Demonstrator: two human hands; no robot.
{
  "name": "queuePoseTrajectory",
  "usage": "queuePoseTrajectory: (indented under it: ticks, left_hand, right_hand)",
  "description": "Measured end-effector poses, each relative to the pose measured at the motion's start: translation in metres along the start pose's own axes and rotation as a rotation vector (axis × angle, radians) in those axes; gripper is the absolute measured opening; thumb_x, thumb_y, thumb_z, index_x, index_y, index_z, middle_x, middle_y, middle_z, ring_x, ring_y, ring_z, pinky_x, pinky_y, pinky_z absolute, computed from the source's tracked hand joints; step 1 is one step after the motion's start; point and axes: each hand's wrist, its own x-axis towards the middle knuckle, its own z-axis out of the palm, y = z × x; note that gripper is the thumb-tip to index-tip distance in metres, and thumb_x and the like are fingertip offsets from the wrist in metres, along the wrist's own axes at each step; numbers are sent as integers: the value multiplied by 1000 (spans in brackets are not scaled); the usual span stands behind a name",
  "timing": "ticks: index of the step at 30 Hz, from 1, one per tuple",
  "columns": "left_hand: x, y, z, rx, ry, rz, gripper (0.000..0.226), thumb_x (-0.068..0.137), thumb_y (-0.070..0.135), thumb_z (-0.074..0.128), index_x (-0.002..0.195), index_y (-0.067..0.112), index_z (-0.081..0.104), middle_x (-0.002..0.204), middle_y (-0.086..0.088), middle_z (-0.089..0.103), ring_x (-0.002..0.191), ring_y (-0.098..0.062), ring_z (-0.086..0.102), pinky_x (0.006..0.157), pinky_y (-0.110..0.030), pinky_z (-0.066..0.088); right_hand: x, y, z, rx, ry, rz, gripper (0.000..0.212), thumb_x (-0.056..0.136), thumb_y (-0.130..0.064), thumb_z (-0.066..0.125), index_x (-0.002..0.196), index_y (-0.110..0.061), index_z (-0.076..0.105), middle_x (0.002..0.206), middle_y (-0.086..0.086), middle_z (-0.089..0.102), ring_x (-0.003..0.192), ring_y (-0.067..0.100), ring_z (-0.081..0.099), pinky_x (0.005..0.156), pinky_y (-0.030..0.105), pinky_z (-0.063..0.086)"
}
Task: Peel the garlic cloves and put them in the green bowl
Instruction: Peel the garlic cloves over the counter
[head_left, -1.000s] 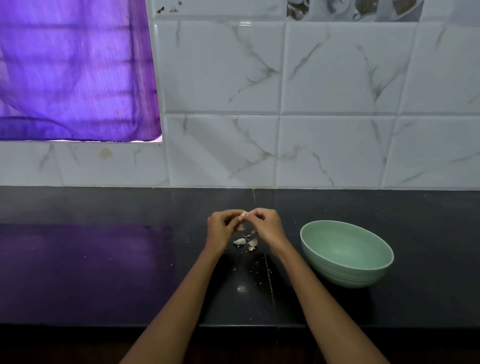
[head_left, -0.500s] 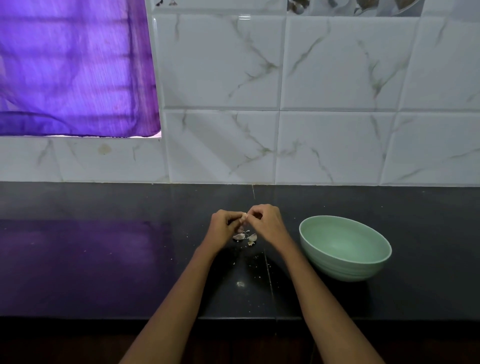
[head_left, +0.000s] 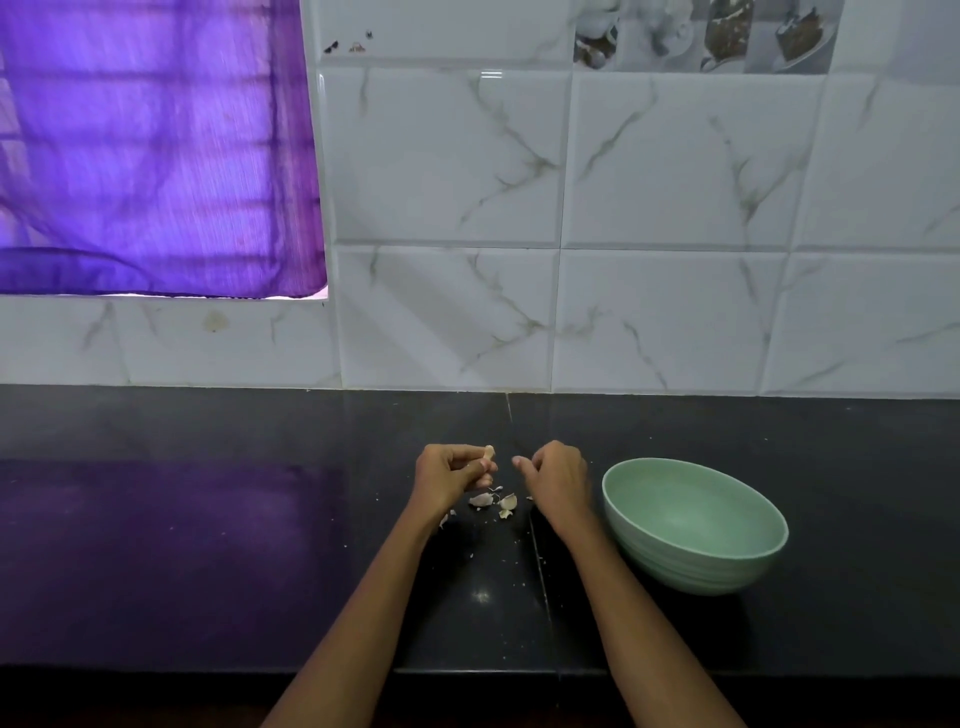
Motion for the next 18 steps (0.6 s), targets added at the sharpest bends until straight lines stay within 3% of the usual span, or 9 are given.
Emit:
queuePoseTrajectory:
  ticks: [3,5,8,12,16,18]
  left_hand:
    - [-1,0,0,59,-7,17,9,83,8,67,88,1,72,78,-18,71,62,-17,62,71,-31,58]
    - [-1,-1,-1,114,-27,32,7,84,6,66,86,2,72,78,-21,70,61,-17,62,70,-32,58]
    - [-2,-4,-2,204,-32,38,12,85,-1,62,94,-1,71,77,-20,70,64,-18,65,69,-30,59]
    - [-6,0,-1,165,-83,35,14,85,3,63,96,-1,71,76,-18,69,64,-18,64,64,-22,58]
    - [-7,1,-2,40,-65,18,16,85,10,66,92,-3,71,76,-26,67,65,-24,61,59,-26,58]
    - [-6,-1,-3,-7,-64,-12,15,83,10,67,91,-3,71,74,-23,67,63,-21,62,58,-26,56]
  right_hand:
    - [4,0,-1,45,71,-40,16,84,-13,61,88,0,69,86,16,68,89,33,63,73,34,47]
    - [3,-5,-2,237,48,-127,22,82,-15,66,101,-5,70,92,13,71,87,24,66,79,29,48]
    - [-1,-12,2,345,-76,-272,15,81,-18,68,91,-9,74,84,8,73,72,10,63,67,16,46]
    - [1,-8,5,328,-71,-302,10,80,-9,64,81,-8,74,77,9,73,65,11,60,55,5,39]
    - [1,-10,5,343,-88,-335,15,84,-5,60,90,-2,73,87,12,74,81,20,67,70,19,46]
    - [1,-11,6,360,-69,-343,14,83,-4,60,88,-2,73,84,12,73,79,20,67,68,20,47]
